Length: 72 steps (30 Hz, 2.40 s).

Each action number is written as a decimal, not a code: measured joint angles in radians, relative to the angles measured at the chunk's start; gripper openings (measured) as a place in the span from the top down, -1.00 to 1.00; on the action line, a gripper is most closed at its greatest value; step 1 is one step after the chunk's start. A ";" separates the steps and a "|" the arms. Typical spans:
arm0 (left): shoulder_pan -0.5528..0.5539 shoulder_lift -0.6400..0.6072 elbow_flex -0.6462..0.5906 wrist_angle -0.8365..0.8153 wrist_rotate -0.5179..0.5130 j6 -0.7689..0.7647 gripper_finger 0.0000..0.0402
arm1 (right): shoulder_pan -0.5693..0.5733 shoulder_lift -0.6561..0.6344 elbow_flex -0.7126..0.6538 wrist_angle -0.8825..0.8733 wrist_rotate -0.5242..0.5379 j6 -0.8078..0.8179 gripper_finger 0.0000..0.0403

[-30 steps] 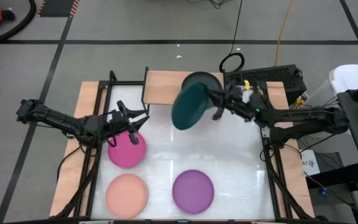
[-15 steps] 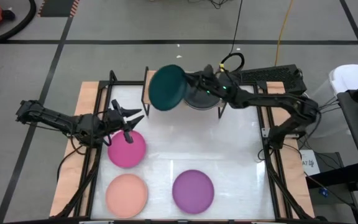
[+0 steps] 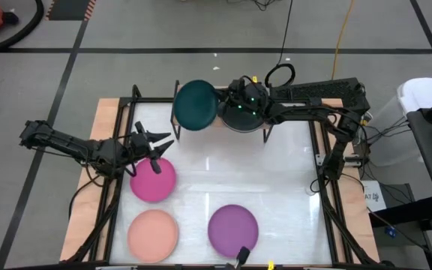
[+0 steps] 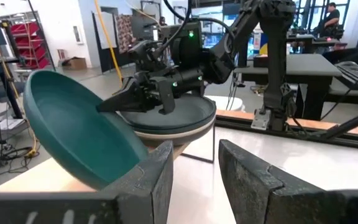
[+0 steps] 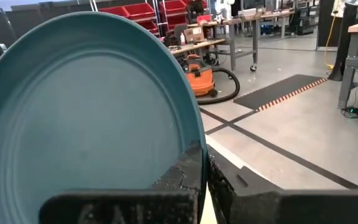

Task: Place and stack plates onto a shelf
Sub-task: Put the green plate on the shelf, then stack the pink plate on top of the green plate on the shelf

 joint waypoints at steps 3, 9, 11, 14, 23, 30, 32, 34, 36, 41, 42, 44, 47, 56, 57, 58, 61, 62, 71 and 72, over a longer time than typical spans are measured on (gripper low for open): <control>0.000 0.000 -0.026 0.057 0.000 0.002 0.32 | -0.005 0.003 0.000 -0.009 0.000 -0.005 1.00; 0.000 0.000 -0.102 0.230 0.000 0.028 0.32 | -0.018 0.003 0.000 -0.027 0.001 -0.020 1.00; 0.000 0.000 -0.111 0.248 0.000 0.028 0.32 | -0.023 0.003 0.000 -0.031 0.007 -0.020 1.00; 0.000 0.000 -0.111 0.251 0.000 0.028 0.32 | -0.027 0.003 0.000 -0.039 0.041 -0.021 1.00; 0.000 0.000 -0.111 0.255 0.000 0.032 0.32 | -0.034 0.003 0.000 -0.041 0.064 -0.024 0.98; 0.000 0.000 -0.111 0.255 0.000 0.027 0.32 | -0.034 0.003 0.000 -0.052 0.064 -0.042 0.94; 0.000 0.002 -0.111 0.255 0.000 0.027 0.32 | -0.034 0.003 0.000 -0.052 0.064 -0.047 0.94; 0.000 0.003 -0.111 0.253 0.001 0.026 0.32 | -0.033 0.003 0.000 -0.052 0.064 -0.050 0.94; 0.000 0.003 -0.111 0.255 0.001 0.020 0.32 | -0.033 0.003 0.000 -0.052 0.064 -0.050 0.94; 0.000 0.004 -0.111 0.254 0.002 0.019 0.32 | -0.032 0.003 0.000 -0.050 0.095 -0.050 0.94; 0.000 0.004 -0.111 0.254 0.002 0.019 0.32 | -0.032 0.003 0.000 -0.049 0.111 -0.050 0.93; 0.000 0.004 -0.111 0.253 0.002 0.018 0.32 | -0.034 0.003 0.000 -0.049 0.115 -0.050 0.93; 0.000 0.004 -0.111 0.252 0.002 0.018 0.32 | -0.034 0.003 0.000 -0.049 0.116 -0.054 0.93; 0.000 0.004 -0.111 0.248 0.002 0.013 0.32 | -0.035 0.003 0.000 -0.051 0.114 -0.067 0.91; 0.000 0.004 -0.111 0.248 0.002 0.011 0.32 | -0.035 0.003 0.000 -0.055 0.114 -0.082 0.88; 0.000 0.004 -0.111 0.248 0.002 0.008 0.32 | -0.034 0.003 0.000 -0.060 0.114 -0.095 0.85; 0.000 0.009 -0.111 0.248 0.002 0.002 0.32 | -0.031 0.003 0.000 -0.071 0.117 -0.106 0.74; 0.000 0.011 -0.111 0.247 0.002 0.002 0.32 | -0.031 0.003 0.000 -0.072 0.117 -0.106 0.70; 0.002 0.031 -0.111 0.256 0.002 0.002 0.32 | -0.027 -0.001 -0.001 -0.052 0.109 -0.102 0.49; 0.002 0.032 -0.111 0.251 0.002 0.002 0.32 | -0.024 -0.004 -0.002 -0.048 0.109 -0.102 0.49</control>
